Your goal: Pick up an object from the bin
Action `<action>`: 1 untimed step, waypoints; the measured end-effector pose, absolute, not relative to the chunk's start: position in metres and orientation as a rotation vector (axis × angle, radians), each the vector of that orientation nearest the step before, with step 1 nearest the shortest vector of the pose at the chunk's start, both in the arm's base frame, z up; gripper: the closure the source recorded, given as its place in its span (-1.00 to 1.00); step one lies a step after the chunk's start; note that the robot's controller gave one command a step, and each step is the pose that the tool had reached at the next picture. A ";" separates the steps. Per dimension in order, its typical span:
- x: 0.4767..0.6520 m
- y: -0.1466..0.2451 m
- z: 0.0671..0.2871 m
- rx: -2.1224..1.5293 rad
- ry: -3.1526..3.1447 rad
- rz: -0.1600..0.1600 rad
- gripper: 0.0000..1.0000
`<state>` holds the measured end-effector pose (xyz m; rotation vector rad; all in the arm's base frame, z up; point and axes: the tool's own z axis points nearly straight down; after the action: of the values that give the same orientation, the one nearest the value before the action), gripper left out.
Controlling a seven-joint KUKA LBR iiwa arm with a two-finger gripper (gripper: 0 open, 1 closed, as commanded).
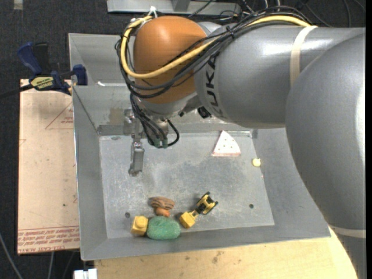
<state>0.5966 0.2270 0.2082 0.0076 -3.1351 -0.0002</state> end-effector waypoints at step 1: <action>0.598 0.226 0.213 0.002 -3.142 -0.003 -1.00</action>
Offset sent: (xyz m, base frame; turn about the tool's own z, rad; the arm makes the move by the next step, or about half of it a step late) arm -0.0512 -0.0647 -0.0942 0.0172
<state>0.5980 0.2258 0.2134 0.0017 -3.1425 -0.0028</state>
